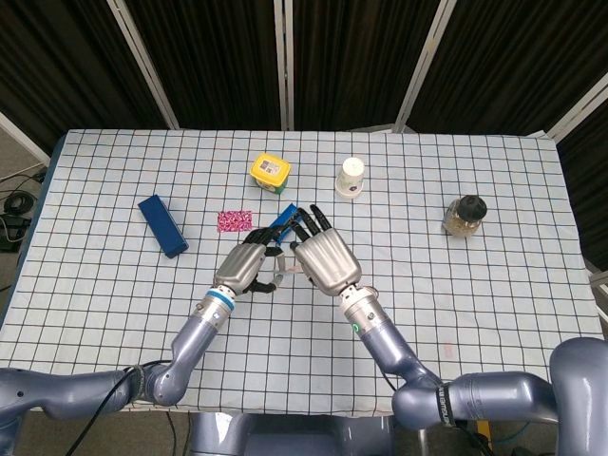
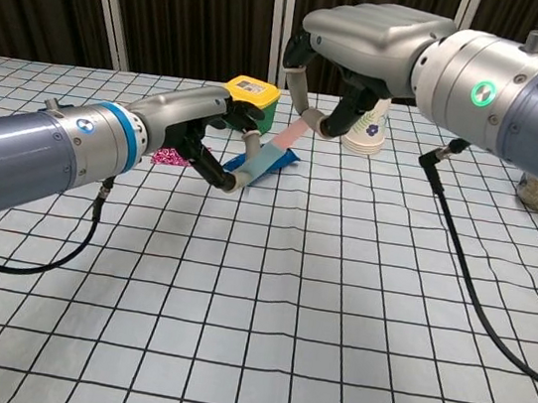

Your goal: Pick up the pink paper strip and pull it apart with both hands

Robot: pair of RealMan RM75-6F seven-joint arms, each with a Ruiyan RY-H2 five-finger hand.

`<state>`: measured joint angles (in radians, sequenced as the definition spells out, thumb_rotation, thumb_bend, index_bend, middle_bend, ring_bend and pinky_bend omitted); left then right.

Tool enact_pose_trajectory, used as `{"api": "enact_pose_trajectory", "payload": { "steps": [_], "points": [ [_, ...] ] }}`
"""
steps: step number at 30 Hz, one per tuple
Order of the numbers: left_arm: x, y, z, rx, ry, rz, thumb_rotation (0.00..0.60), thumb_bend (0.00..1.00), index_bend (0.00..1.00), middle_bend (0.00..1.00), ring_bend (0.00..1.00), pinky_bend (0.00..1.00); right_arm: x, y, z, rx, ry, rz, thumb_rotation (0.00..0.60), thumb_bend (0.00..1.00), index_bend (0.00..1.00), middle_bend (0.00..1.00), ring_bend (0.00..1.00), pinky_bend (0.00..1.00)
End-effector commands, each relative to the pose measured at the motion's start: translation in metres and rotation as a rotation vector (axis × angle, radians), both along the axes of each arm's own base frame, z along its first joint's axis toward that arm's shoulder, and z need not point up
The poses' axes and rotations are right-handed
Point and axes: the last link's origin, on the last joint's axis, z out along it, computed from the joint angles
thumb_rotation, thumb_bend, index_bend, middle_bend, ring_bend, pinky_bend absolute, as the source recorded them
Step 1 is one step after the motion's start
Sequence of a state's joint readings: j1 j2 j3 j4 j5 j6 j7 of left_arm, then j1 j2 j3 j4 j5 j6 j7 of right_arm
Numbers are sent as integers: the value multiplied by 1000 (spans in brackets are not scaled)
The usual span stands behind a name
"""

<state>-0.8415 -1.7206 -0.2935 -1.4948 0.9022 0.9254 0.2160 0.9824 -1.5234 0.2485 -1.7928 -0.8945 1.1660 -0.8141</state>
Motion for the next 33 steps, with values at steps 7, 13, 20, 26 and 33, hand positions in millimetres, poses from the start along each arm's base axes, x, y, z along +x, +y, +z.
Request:
{"api": "enact_pose_trajectory", "payload": {
  "steps": [7, 13, 20, 26, 33],
  "points": [
    [-37, 10, 9, 30, 44, 64, 600, 479, 726, 0, 0, 0, -23, 1, 24, -46, 17, 10, 600, 484, 707, 193, 0, 3],
    [-65, 16, 20, 63, 87, 93, 600, 479, 724, 0, 0, 0, -47, 1, 36, -63, 40, -9, 600, 484, 707, 194, 0, 3],
    [-80, 17, 29, 72, 82, 106, 600, 9, 60, 0, 0, 0, -72, 2, 38, -67, 89, -26, 600, 276, 370, 147, 0, 1],
    [-86, 15, 45, 108, 87, 81, 600, 0, 0, 0, 0, 0, -93, 8, 41, -32, 124, -91, 600, 0, 0, 0, 0, 0],
    [-105, 9, 82, 213, 130, 62, 600, 0, 0, 0, 0, 0, -115, 19, 69, -108, 56, -103, 600, 0, 0, 0, 0, 0]
  ]
}}
